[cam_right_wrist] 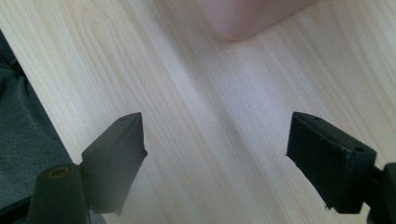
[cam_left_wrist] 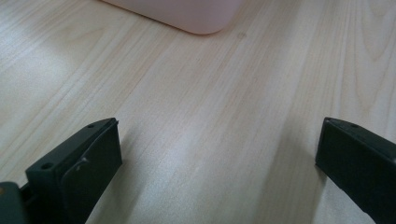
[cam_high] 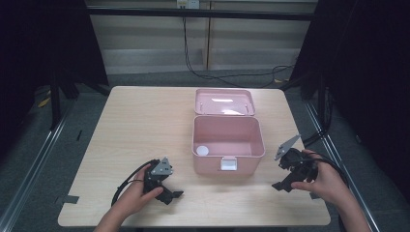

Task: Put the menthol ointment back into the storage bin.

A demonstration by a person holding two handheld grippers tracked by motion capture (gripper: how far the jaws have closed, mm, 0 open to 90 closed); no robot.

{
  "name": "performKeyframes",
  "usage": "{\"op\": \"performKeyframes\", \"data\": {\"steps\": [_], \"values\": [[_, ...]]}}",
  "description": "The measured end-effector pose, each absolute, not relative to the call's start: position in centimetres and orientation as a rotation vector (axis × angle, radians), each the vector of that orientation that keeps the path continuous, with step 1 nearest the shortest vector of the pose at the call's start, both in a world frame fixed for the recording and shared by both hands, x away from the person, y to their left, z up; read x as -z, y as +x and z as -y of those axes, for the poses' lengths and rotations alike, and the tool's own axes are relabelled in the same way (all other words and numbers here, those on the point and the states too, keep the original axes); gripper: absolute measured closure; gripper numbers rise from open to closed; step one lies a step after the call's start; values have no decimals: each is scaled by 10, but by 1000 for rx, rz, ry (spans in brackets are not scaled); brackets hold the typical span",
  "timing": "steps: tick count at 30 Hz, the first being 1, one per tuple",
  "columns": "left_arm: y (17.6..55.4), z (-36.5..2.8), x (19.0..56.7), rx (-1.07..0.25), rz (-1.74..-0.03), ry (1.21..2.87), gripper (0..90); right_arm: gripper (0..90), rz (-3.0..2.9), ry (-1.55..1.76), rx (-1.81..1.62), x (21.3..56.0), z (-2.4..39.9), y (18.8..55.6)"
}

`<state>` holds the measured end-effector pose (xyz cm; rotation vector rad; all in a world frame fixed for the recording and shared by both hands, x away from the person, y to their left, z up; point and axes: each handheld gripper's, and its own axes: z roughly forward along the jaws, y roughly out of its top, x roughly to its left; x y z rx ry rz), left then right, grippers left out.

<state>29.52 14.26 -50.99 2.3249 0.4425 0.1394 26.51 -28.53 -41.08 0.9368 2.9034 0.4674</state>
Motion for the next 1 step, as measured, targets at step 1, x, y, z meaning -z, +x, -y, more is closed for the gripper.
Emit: {"op": "performKeyframes", "data": {"steps": [1], "values": [[295, -143, 510, -139, -442, 2325, 0, 187, -2903, 937, -467, 411, 285, 265]]}}
